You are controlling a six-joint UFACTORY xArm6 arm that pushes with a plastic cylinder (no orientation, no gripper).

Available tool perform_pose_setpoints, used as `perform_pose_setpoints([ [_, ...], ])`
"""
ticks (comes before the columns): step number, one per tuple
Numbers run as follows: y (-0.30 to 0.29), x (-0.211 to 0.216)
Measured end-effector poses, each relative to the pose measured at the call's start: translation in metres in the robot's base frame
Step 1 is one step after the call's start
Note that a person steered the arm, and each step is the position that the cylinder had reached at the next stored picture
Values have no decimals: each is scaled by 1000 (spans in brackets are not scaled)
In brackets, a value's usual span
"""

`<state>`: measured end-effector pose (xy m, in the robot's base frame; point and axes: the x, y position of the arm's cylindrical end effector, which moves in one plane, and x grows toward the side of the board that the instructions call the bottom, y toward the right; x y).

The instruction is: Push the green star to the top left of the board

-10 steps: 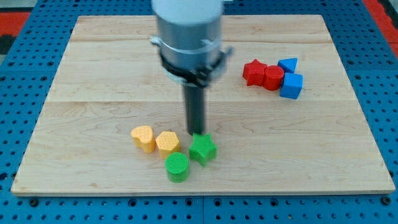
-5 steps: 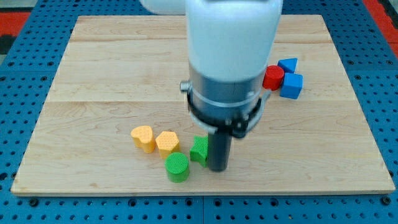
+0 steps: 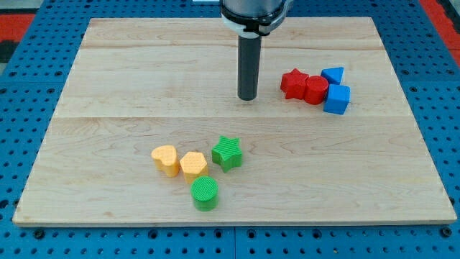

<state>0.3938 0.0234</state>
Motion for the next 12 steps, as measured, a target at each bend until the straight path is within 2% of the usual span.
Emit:
perform_pose_setpoints([
  [1, 1, 4],
  [2, 41, 41],
  [3, 35, 105],
  [4, -18, 118],
  [5, 1, 139],
  [6, 2, 142],
  [7, -44, 143],
  [8, -84, 127],
  [9, -113, 73],
  [10, -173, 28],
  [12, -194, 44],
])
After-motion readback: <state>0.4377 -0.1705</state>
